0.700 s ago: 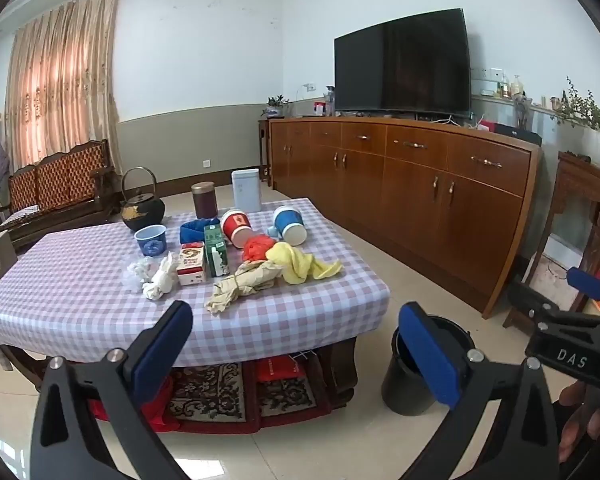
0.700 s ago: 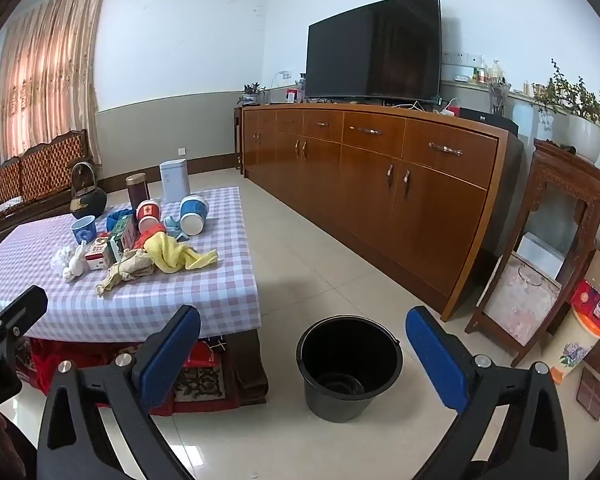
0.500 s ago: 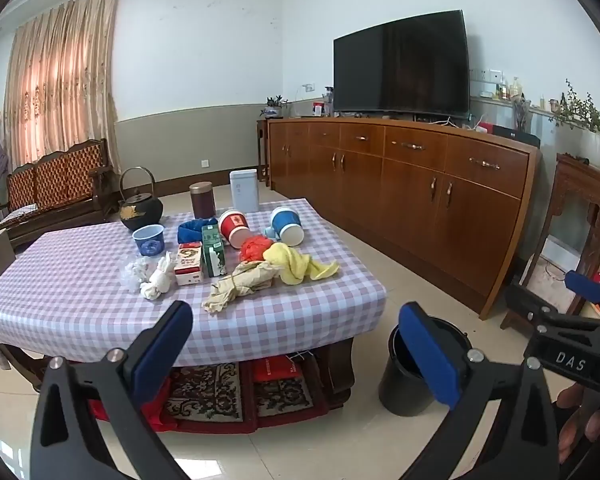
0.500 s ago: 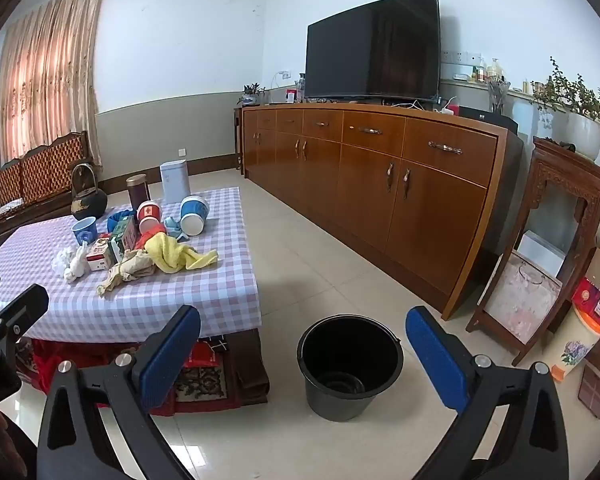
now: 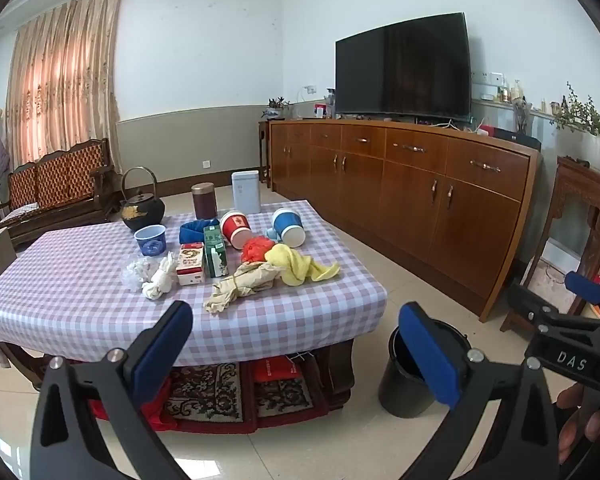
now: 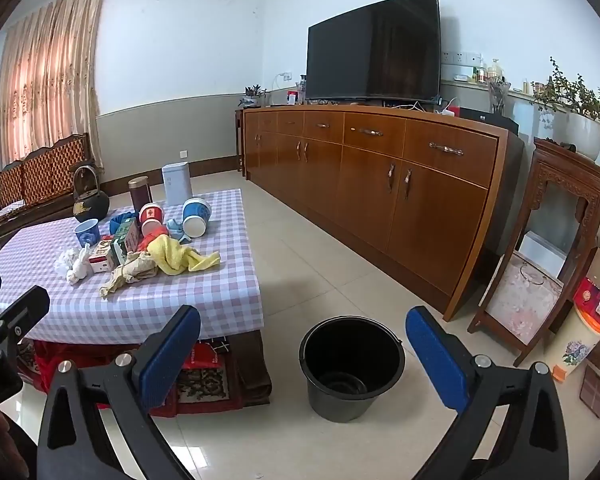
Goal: Collect trash
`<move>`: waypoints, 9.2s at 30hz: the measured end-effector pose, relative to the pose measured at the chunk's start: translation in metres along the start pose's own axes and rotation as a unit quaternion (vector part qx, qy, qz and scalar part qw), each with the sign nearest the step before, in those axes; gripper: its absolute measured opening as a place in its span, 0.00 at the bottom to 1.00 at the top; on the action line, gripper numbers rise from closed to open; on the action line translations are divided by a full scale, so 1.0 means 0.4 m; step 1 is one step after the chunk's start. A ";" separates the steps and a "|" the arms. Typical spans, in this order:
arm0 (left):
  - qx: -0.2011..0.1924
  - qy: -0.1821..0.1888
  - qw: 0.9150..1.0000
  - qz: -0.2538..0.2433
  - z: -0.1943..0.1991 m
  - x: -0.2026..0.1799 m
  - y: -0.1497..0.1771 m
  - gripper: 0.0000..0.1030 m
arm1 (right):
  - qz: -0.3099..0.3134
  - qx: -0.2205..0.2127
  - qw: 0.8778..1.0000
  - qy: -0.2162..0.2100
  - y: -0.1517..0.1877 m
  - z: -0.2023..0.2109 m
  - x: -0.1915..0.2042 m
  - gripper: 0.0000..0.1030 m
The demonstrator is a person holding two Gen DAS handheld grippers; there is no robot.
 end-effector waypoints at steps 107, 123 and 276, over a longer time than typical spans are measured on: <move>0.079 -0.041 0.994 0.061 -0.394 0.316 0.163 0.84 | 0.109 0.048 0.979 -0.165 0.061 -0.447 0.399 0.94; 0.104 -0.002 0.992 0.066 -0.619 0.265 0.215 0.71 | 0.131 0.077 0.953 -0.261 0.114 -0.717 0.465 0.59; 0.059 -0.075 0.992 0.085 -0.191 0.275 0.099 1.00 | 0.048 0.014 0.980 -0.192 0.012 -0.345 0.303 1.00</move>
Point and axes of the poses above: each gripper's, at about its wrist camera, not at the fingertips, and z roughly against the way its jaws point, x to its left, y to its underside, the point moved 8 cm from there along -z, roughly the way its jaws point, and after that the axes turned 10 degrees about -x, right-handed, at the moved point
